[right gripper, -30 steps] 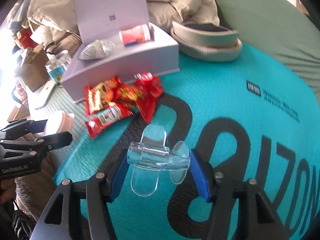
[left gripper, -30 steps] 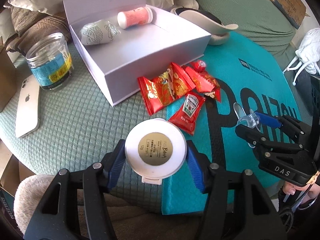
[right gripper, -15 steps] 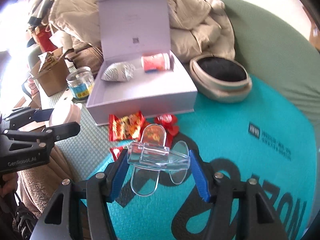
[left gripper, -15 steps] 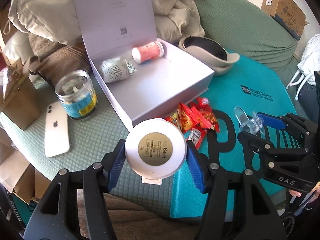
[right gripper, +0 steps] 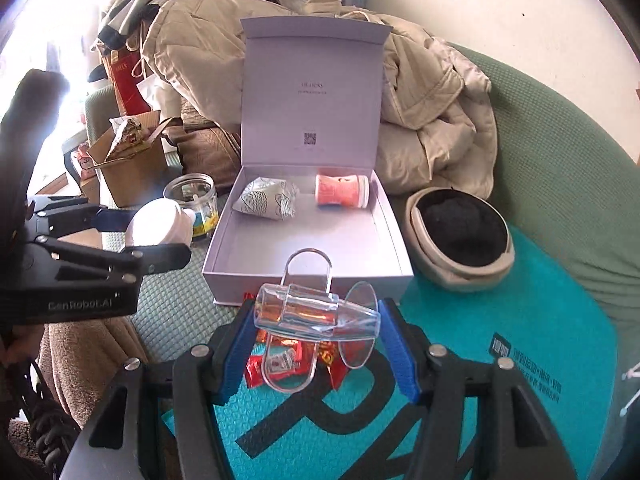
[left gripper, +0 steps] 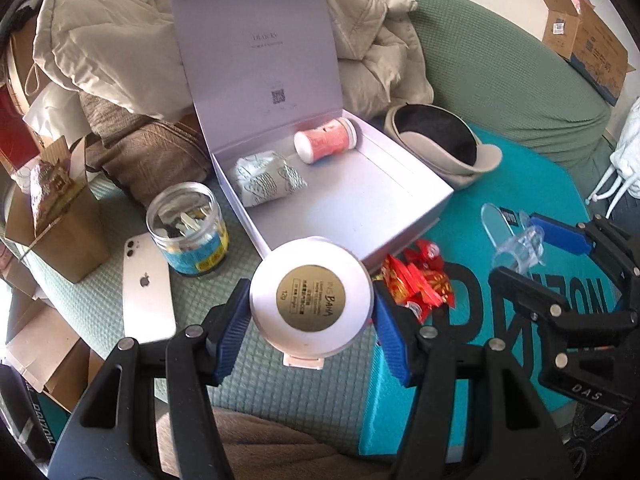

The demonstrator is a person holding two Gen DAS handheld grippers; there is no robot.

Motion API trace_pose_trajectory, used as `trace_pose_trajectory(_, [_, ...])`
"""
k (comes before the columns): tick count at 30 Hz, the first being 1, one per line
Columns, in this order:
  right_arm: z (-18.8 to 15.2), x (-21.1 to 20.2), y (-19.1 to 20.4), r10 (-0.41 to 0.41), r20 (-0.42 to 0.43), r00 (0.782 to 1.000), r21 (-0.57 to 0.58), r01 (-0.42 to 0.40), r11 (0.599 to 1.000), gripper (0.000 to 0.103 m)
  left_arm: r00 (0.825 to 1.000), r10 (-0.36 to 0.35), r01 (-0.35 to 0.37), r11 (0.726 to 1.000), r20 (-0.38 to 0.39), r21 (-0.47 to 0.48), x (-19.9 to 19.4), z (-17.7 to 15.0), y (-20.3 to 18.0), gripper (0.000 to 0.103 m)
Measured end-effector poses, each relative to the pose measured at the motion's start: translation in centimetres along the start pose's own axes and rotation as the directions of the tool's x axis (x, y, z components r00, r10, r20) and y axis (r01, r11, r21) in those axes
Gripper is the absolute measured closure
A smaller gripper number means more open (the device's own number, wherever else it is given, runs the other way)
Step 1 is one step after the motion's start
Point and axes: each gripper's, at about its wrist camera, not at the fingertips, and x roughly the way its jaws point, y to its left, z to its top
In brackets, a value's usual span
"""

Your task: Organize objects

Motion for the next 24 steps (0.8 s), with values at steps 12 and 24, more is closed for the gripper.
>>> trace_pose_trajectory(12, [3.9, 1.2, -0.2, 0.031, 0.033, 0.999, -0.080, -0.028, 0.996, 0.042, 0.999, 0.023, -0.025, 0.999, 0.040, 0.035, 0.2, 3.7, 0.1, 0.046])
trace_pose_trajectory(24, [6.5, 4.5, -1.5, 0.063, 0.029, 0.998, -0.013, -0.062, 0.998, 0.042, 0.998, 0.033, -0.036, 0.998, 0.062, 0.050, 2.3, 7.0, 0.7, 0.046])
